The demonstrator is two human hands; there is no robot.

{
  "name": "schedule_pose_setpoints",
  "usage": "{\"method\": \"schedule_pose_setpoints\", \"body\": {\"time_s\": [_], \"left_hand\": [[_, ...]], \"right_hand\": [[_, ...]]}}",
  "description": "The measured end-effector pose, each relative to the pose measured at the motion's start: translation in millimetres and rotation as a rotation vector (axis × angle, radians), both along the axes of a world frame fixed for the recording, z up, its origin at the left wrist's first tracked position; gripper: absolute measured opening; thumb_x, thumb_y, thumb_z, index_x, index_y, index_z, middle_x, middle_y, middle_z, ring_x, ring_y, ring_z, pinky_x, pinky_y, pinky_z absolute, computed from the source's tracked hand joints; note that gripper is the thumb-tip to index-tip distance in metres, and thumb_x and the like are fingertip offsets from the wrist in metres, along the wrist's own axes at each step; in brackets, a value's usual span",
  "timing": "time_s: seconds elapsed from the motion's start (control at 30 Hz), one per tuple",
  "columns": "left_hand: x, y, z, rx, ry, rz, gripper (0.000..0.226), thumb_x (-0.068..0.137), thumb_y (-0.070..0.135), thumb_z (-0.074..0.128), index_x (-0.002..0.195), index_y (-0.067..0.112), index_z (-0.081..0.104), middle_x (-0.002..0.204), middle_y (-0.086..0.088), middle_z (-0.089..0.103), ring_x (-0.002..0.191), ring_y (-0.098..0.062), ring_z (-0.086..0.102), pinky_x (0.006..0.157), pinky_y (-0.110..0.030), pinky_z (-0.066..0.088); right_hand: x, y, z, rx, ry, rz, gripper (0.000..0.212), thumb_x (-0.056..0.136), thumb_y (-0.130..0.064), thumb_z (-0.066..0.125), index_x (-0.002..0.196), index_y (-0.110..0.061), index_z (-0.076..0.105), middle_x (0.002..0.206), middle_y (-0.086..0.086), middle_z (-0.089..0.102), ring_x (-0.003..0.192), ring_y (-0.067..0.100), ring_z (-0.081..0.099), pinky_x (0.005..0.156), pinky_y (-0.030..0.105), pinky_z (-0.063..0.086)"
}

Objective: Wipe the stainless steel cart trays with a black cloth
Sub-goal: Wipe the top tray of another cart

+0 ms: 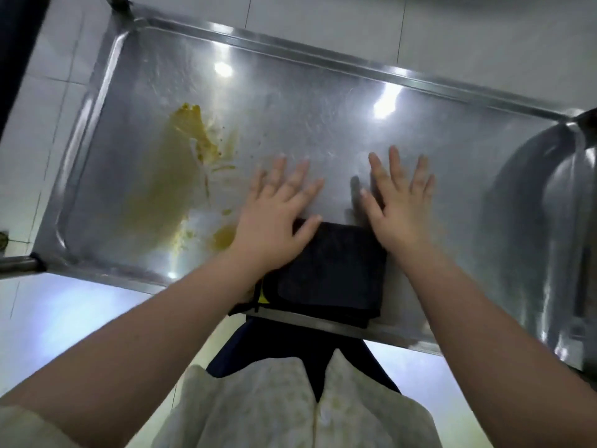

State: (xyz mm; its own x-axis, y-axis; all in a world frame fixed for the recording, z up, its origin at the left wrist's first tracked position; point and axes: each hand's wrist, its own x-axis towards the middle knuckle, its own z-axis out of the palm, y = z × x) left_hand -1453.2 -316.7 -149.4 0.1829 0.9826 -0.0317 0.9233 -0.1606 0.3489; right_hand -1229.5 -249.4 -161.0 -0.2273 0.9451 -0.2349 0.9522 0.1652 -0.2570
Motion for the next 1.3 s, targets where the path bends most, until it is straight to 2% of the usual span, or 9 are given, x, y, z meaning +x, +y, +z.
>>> {"method": "schedule_pose_setpoints", "body": {"time_s": [0.13, 0.27, 0.57, 0.7, 0.8, 1.07, 1.17, 1.23, 1.3], "left_hand": [[90.1, -67.7, -9.8, -0.065, 0.038, -0.035, 0.061, 0.095, 0.044, 0.047, 0.153, 0.039, 0.029, 0.162, -0.001, 0.022, 0.149, -0.039, 0.012, 0.118, -0.058, 0.013], [106.1, -74.8, -24.9, -0.197, 0.192, 0.015, 0.065, 0.094, 0.066, 0.034, 0.153, 0.048, 0.015, 0.165, 0.007, 0.009, 0.147, -0.046, -0.004, 0.109, -0.075, 0.000], [17.7, 120.3, -34.9, -0.181, 0.280, 0.263, 0.066, 0.087, 0.075, 0.014, 0.148, 0.058, -0.001, 0.164, 0.015, -0.006, 0.148, -0.041, -0.012, 0.108, -0.074, -0.007], [6.2, 172.5, -35.9, -0.208, 0.288, 0.263, 0.065, 0.086, 0.076, 0.007, 0.147, 0.058, -0.005, 0.164, 0.015, -0.009, 0.147, -0.040, -0.015, 0.107, -0.073, -0.012], [10.9, 145.1, -34.8, -0.184, 0.282, 0.227, 0.062, 0.089, 0.073, 0.008, 0.148, 0.056, -0.005, 0.164, 0.013, -0.007, 0.148, -0.039, -0.013, 0.110, -0.072, -0.008], [-0.7, -55.0, -31.6, -0.101, 0.302, 0.054, 0.062, 0.095, 0.067, 0.027, 0.153, 0.048, 0.016, 0.164, 0.008, 0.012, 0.149, -0.042, 0.002, 0.109, -0.075, 0.005], [-6.2, -67.6, -27.7, -0.117, 0.293, 0.063, 0.064, 0.092, 0.067, 0.033, 0.152, 0.049, 0.019, 0.163, 0.008, 0.016, 0.149, -0.041, 0.006, 0.108, -0.075, 0.006], [-4.3, -63.0, -25.7, -0.134, 0.294, 0.076, 0.065, 0.091, 0.067, 0.035, 0.151, 0.050, 0.019, 0.164, 0.009, 0.015, 0.149, -0.041, 0.005, 0.109, -0.075, 0.005], [-3.6, -58.7, -26.4, -0.142, 0.297, 0.066, 0.066, 0.091, 0.068, 0.035, 0.152, 0.050, 0.017, 0.164, 0.009, 0.013, 0.149, -0.041, 0.004, 0.108, -0.075, 0.004]], "right_hand": [[-6.6, 54.1, -13.7, 0.029, -0.056, 0.104, 0.058, 0.101, -0.048, 0.032, 0.155, -0.035, 0.018, 0.164, -0.004, 0.008, 0.149, 0.035, -0.008, 0.119, 0.052, -0.006], [-1.5, 58.8, -27.4, 0.058, -0.103, 0.133, 0.058, 0.101, -0.050, 0.026, 0.156, -0.035, 0.015, 0.164, -0.004, 0.009, 0.149, 0.036, -0.004, 0.119, 0.047, -0.006], [-3.7, 56.7, -29.7, 0.093, -0.040, 0.110, 0.054, 0.102, -0.044, 0.029, 0.155, -0.035, 0.019, 0.164, -0.005, 0.012, 0.150, 0.033, -0.002, 0.120, 0.046, -0.006], [-3.6, 59.0, -33.0, 0.107, -0.050, 0.108, 0.056, 0.101, -0.045, 0.027, 0.155, -0.036, 0.014, 0.164, -0.005, 0.009, 0.150, 0.032, -0.004, 0.121, 0.048, -0.004], [-2.1, 58.6, -33.3, 0.101, -0.029, 0.111, 0.057, 0.100, -0.046, 0.026, 0.155, -0.036, 0.015, 0.164, -0.005, 0.010, 0.150, 0.032, -0.004, 0.121, 0.048, -0.004], [-0.8, 57.9, -29.5, 0.064, 0.006, 0.103, 0.057, 0.099, -0.049, 0.021, 0.154, -0.037, 0.019, 0.164, -0.007, 0.013, 0.150, 0.029, -0.004, 0.121, 0.045, -0.006], [-14.8, 54.4, -24.1, -0.008, -0.043, 0.006, 0.060, 0.096, -0.055, 0.021, 0.154, -0.040, 0.013, 0.164, -0.010, 0.005, 0.149, 0.031, -0.011, 0.116, 0.056, -0.017], [-39.8, 54.9, -20.2, -0.041, -0.084, -0.038, 0.064, 0.094, -0.062, 0.021, 0.153, -0.043, 0.006, 0.164, -0.012, -0.002, 0.147, 0.037, -0.018, 0.100, 0.063, -0.031], [-62.8, 57.2, -18.5, -0.032, -0.101, 0.001, 0.064, 0.094, -0.063, 0.019, 0.153, -0.043, 0.005, 0.164, -0.011, -0.003, 0.146, 0.039, -0.019, 0.099, 0.066, -0.031]]}}
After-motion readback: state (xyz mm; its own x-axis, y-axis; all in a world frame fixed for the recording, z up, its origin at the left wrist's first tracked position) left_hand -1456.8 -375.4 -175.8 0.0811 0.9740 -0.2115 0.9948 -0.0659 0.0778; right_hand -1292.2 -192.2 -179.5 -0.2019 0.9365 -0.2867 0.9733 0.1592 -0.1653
